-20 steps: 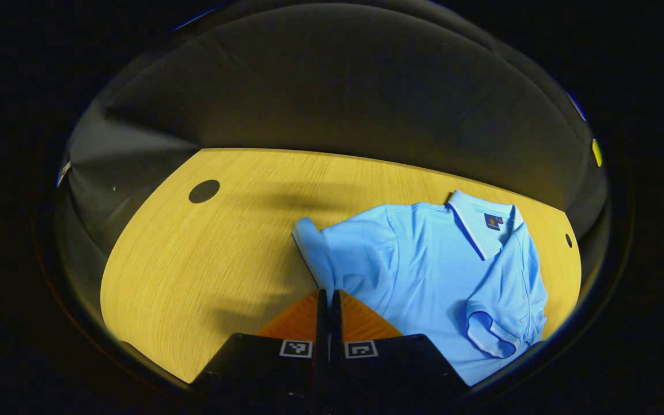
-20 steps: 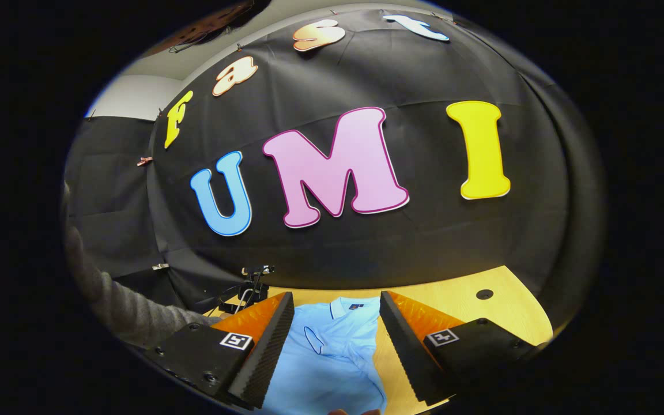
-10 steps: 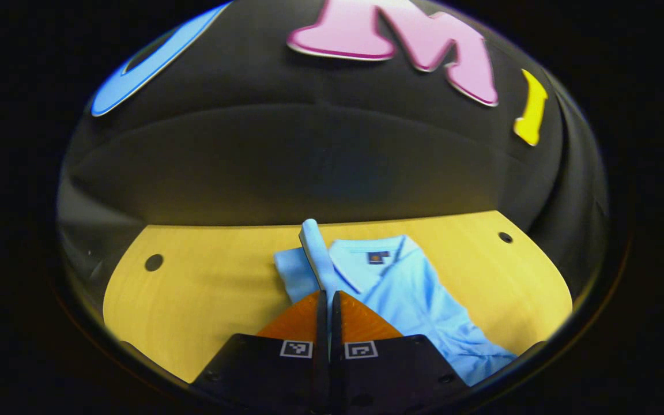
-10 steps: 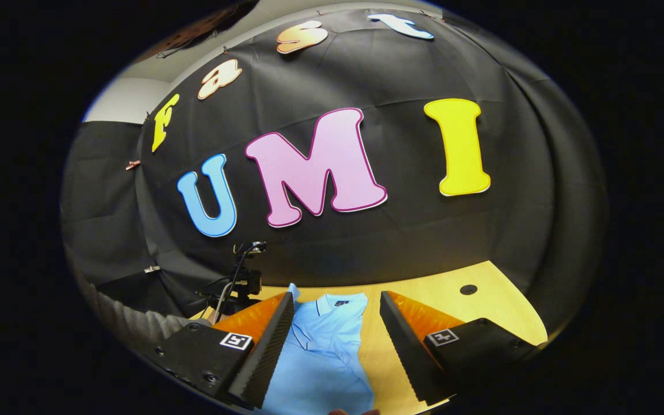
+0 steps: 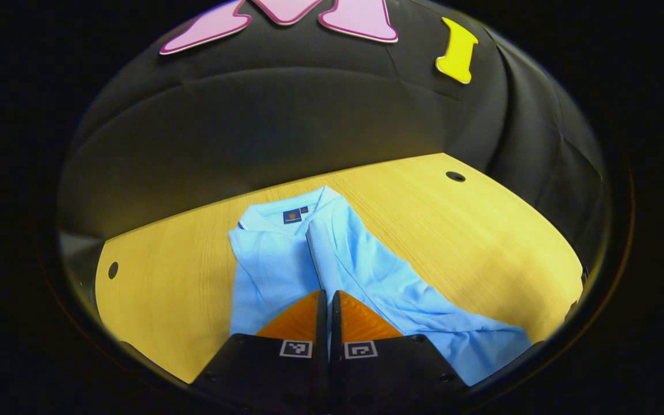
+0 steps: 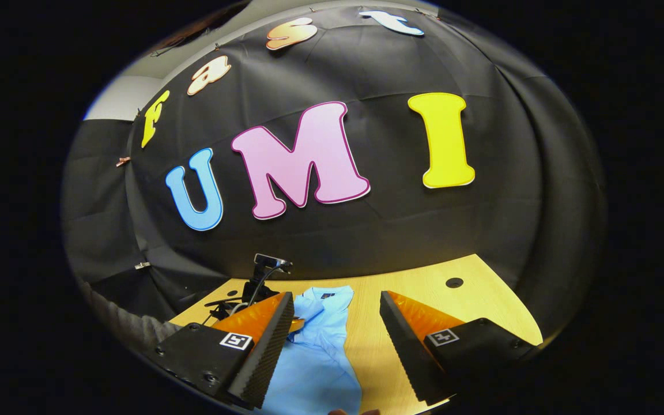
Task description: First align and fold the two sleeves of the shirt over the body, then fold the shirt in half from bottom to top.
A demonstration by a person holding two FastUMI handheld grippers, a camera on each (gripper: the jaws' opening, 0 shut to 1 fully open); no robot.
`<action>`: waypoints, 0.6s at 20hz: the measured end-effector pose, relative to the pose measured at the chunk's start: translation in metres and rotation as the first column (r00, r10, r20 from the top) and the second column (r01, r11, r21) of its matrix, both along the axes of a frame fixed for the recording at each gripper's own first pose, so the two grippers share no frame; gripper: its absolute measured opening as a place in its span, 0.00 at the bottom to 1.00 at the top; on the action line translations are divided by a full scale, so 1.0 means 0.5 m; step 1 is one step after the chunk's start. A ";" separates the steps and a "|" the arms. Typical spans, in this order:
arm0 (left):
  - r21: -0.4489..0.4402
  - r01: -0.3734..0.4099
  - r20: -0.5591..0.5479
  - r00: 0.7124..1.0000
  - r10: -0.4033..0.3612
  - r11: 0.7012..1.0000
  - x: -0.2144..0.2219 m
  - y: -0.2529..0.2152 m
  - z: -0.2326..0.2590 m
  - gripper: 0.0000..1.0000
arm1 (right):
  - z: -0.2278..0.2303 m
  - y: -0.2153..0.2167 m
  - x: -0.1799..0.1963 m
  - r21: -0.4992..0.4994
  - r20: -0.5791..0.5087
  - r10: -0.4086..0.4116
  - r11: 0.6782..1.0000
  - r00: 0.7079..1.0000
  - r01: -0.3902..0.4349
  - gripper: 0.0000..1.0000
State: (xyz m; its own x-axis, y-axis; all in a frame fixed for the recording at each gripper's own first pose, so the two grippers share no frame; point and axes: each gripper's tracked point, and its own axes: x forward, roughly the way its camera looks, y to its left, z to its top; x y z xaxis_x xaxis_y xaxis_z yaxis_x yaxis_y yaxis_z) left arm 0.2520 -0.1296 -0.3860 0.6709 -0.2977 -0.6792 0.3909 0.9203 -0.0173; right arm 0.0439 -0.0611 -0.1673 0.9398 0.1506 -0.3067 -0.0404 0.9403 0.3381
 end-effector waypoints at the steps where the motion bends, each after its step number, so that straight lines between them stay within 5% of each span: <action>1: 0.012 0.003 -0.012 1.000 -0.003 1.000 -0.004 -0.004 -0.014 0.06 | -0.002 0.000 -0.002 -0.003 -0.003 0.002 1.000 1.000 -0.002 0.94; 5: 0.041 -0.007 -0.045 0.999 0.009 0.999 -0.005 -0.003 -0.049 0.06 | -0.031 0.010 -0.016 -0.016 -0.029 0.010 1.000 1.000 -0.011 0.94; 6: 0.044 -0.011 -0.037 0.999 0.013 0.999 -0.002 -0.001 -0.052 0.20 | -0.041 0.012 -0.022 -0.017 -0.039 0.012 1.000 0.999 -0.013 0.94; 8: 0.069 -0.028 -0.025 0.999 0.030 0.997 0.003 0.011 -0.052 0.27 | -0.062 0.018 -0.032 -0.015 -0.066 0.013 1.000 0.998 -0.014 0.94; 12: 0.071 -0.064 0.000 0.998 0.064 0.995 -0.017 0.029 -0.035 0.84 | -0.126 0.024 -0.065 -0.014 -0.155 0.003 1.000 0.988 -0.006 0.94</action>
